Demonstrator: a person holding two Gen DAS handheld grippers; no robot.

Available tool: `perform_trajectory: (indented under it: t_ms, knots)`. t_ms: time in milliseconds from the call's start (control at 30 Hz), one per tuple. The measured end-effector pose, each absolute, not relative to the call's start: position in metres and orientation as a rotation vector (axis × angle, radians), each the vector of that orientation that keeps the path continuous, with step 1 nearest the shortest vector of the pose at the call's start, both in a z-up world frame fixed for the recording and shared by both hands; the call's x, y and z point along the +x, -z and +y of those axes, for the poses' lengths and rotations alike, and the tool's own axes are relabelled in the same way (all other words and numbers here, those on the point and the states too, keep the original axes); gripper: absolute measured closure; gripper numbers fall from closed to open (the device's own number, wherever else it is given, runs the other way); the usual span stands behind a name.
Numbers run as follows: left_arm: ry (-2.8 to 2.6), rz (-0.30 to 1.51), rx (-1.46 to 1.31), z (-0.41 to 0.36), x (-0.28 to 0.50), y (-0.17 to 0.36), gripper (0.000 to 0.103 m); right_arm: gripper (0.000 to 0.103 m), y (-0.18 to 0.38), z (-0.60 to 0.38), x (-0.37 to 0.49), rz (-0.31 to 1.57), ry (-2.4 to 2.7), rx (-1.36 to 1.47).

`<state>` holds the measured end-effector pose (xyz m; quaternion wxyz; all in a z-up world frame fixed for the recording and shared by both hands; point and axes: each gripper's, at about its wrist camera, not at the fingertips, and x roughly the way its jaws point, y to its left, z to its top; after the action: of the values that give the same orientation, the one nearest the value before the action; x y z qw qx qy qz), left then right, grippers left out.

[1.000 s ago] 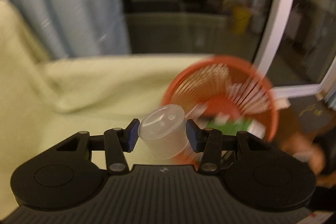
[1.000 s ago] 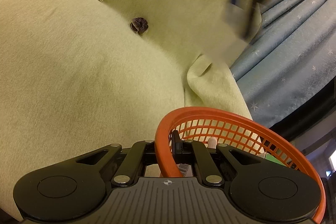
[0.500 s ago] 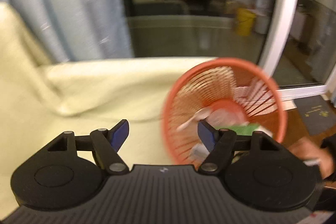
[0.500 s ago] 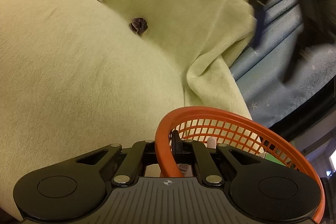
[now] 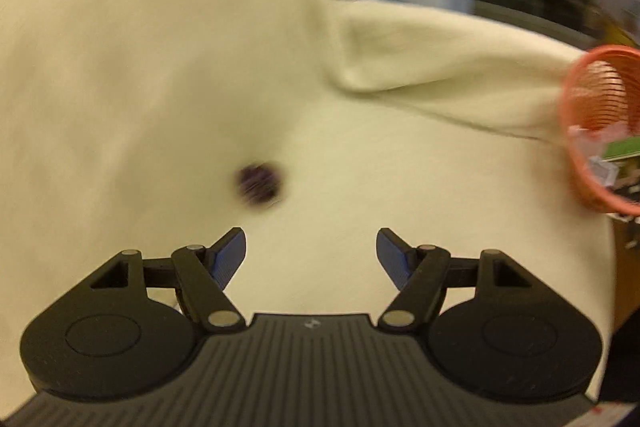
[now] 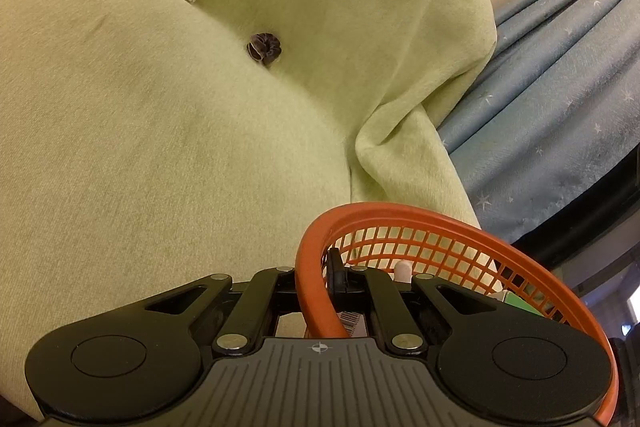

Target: Organize objects

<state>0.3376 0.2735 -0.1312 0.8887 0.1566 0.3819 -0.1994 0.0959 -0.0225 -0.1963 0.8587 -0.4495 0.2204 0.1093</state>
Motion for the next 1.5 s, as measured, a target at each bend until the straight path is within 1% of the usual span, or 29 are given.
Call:
perform_trajectory:
  t_ms: [200,333,467,700,833,867,900,1067,1300,1500]
  knots:
    - [0.235,0.826,0.26,0.353,0.339,0.165,0.036,0.101,0.198,-0.021,0.095,0.466,-0.231,-0.955]
    - [0.176,0.845,0.259,0.38,0.342,0.191,0.043,0.101,0.201,-0.019,0.094,0.468,-0.239,-0.976]
    - [0.126,0.846,0.26,0.387,0.354,0.218,0.051,0.101,0.201,-0.018,0.097,0.474,-0.239,-0.978]
    - [0.095,0.853,0.357,0.377,0.375,0.25,0.058,0.101,0.201,-0.017,0.1,0.478,-0.237,-0.981]
    - [0.088,0.883,0.39,0.377,0.381,0.264,0.066,0.101,0.201,-0.016,0.1,0.48,-0.236,-0.983]
    - [0.091,0.88,0.394,0.377,0.381,0.266,0.071,0.101,0.201,-0.015,0.1,0.481,-0.235,-0.983]
    - [0.091,0.882,0.391,0.378,0.38,0.265,0.074,0.101,0.202,-0.015,0.1,0.48,-0.233,-0.982]
    - [0.127,0.907,0.362,0.372,0.366,0.259,0.084,0.101,0.202,-0.015,0.1,0.48,-0.232,-0.983]
    - [0.264,0.947,0.237,0.338,0.312,0.247,0.084,0.101,0.202,-0.016,0.1,0.478,-0.231,-0.981]
    - [0.421,0.95,0.154,0.307,0.289,0.241,0.084,0.101,0.201,-0.016,0.099,0.477,-0.23,-0.981]
